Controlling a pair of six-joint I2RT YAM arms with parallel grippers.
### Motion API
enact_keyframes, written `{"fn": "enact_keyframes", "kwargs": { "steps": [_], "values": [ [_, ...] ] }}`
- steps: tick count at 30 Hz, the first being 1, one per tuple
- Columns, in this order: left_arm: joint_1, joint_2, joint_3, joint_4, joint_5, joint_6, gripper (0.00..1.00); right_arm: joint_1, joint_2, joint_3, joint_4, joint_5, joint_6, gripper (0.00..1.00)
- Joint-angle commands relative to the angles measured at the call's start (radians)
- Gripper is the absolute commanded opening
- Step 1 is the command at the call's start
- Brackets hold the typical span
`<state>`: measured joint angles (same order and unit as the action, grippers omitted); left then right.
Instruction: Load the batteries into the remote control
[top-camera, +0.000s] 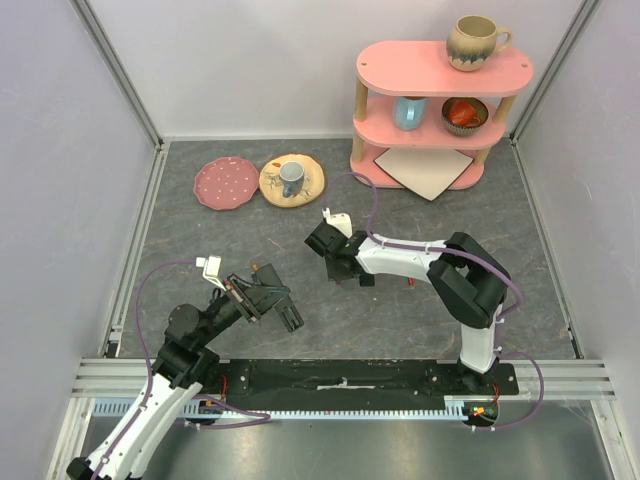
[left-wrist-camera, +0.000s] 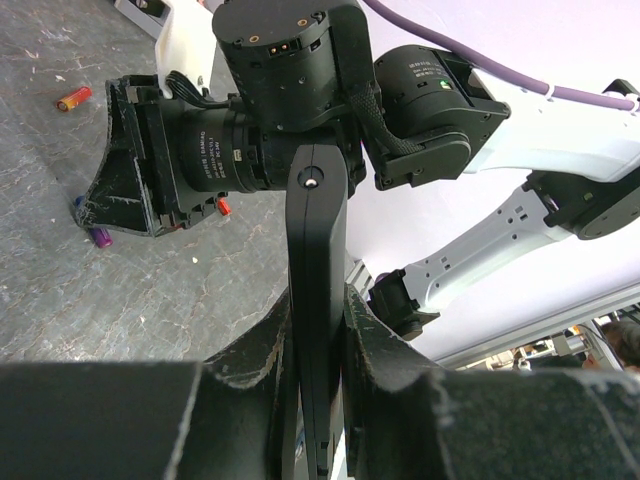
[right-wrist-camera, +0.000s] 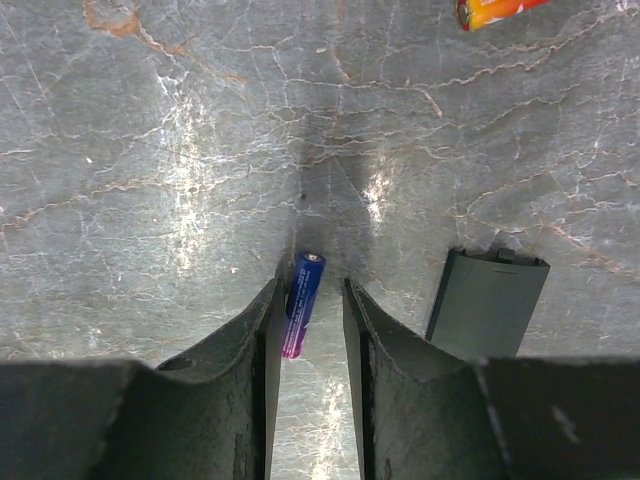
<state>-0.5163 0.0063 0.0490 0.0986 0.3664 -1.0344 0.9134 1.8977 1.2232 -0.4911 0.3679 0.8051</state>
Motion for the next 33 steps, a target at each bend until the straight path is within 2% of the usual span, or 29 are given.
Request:
{"fn": "enact_keyframes", "kwargs": {
  "steps": [1, 18, 22, 27, 31, 33],
  "values": [
    [0.004, -0.077, -0.077, 0.015, 0.002, -0.024, 0.02, 0.001, 0.018, 0.052, -0.038, 0.043, -0.02, 0.36],
    [0.004, -0.077, -0.08, 0.015, 0.003, -0.024, 0.02, 0.001, 0.017, 0.044, -0.037, 0.045, -0.033, 0.15],
    [0.004, -0.075, -0.081, 0.015, -0.004, -0.029, 0.02, 0.001, -0.02, 0.036, -0.032, 0.042, -0.04, 0.0],
    [0.004, -0.057, -0.086, 0.056, -0.021, -0.05, 0.02, 0.016, -0.254, -0.04, 0.026, 0.068, -0.087, 0.0],
    [0.004, 0.05, -0.084, 0.157, -0.038, -0.061, 0.02, 0.054, -0.464, -0.135, 0.075, 0.057, -0.168, 0.0],
    [0.004, 0.156, -0.084, 0.255, -0.04, -0.076, 0.02, 0.079, -0.593, -0.18, 0.138, 0.03, -0.201, 0.0]
  ]
}}
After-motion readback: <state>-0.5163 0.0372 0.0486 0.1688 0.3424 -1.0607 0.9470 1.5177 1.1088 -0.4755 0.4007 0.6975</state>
